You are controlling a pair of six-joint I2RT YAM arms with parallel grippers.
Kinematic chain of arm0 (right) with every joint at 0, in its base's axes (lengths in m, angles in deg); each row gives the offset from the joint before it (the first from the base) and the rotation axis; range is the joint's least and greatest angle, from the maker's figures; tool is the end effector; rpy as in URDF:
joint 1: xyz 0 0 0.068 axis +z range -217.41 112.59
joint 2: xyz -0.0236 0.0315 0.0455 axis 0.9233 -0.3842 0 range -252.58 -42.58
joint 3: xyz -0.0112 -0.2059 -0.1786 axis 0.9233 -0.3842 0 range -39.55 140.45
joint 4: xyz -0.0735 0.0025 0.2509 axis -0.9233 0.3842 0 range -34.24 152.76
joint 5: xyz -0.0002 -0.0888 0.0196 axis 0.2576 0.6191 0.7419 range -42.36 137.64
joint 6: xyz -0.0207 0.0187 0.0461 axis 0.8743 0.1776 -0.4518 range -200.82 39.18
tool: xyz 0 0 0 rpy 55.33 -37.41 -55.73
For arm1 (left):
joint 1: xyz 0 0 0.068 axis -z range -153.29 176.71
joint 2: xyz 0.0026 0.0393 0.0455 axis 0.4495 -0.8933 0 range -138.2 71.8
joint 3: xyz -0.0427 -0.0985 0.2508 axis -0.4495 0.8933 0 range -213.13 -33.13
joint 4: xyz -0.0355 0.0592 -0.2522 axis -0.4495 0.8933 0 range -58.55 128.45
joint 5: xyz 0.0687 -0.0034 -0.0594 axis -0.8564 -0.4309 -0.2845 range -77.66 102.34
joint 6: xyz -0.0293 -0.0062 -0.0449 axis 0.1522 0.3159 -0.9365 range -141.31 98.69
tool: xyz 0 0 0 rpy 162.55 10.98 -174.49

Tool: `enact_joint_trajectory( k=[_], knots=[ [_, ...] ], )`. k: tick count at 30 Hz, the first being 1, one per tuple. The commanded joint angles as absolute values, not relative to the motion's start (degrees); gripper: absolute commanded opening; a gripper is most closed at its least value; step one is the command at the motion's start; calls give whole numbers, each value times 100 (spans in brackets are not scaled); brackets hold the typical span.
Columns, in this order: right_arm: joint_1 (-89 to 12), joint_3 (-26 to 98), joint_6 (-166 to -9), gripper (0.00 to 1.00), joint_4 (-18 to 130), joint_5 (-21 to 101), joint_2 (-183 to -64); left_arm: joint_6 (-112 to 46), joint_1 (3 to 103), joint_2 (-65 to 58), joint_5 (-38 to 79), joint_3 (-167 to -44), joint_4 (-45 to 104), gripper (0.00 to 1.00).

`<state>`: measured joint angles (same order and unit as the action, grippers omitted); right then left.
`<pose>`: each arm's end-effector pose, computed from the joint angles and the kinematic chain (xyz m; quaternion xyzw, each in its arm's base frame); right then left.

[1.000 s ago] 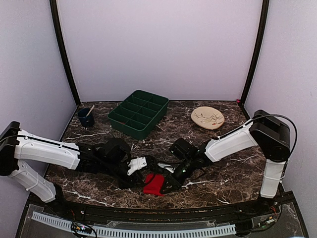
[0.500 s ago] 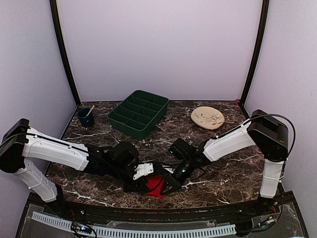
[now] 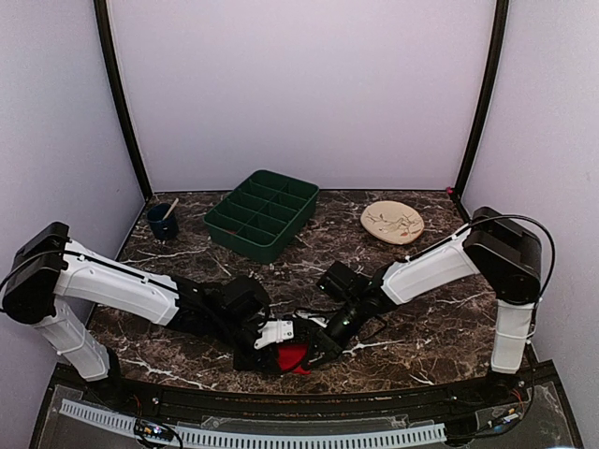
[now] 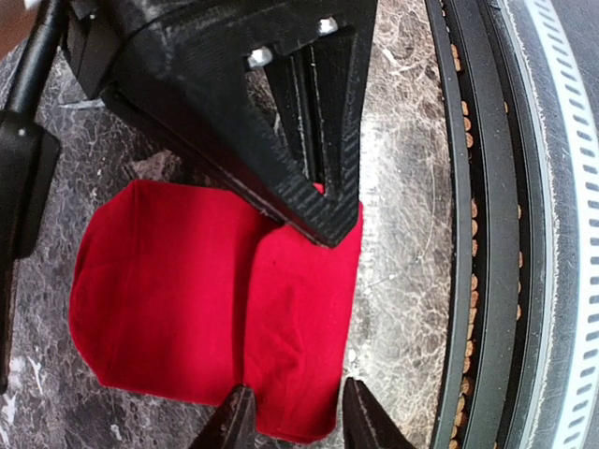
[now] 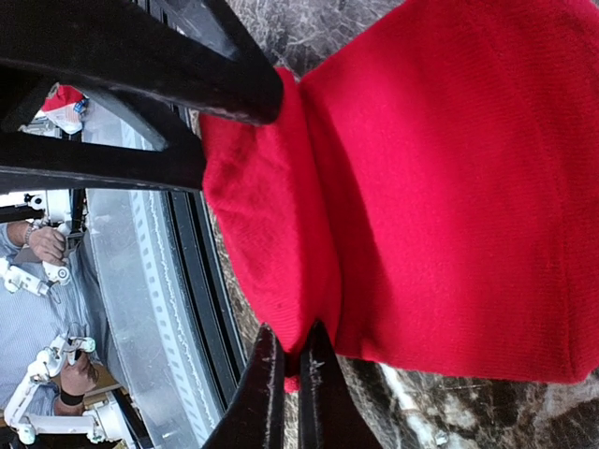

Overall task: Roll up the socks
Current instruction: Roll the sock at the center of the board.

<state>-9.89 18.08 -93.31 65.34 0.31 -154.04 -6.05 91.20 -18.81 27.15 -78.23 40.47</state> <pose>0.1678 0.3124 0.1091 0.4266 -0.7881 -0.4408 0.0516 0.1212 -0.2749 0.1565 0.6357 0.6997 -0.2374 0.2236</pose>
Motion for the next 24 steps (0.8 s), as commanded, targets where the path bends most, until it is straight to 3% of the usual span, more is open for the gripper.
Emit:
enact_joint_trajectory(
  k=[1,24],
  knots=[
    [-1037,1922,-9238,0,6729,-52,-15561,-492,9162,-1942,2724,-7995,4209,34],
    [-1045,2031,-9137,0,6894,-177,-15659,-380,9190,-2278,2763,-8144,4342,33]
  ],
)
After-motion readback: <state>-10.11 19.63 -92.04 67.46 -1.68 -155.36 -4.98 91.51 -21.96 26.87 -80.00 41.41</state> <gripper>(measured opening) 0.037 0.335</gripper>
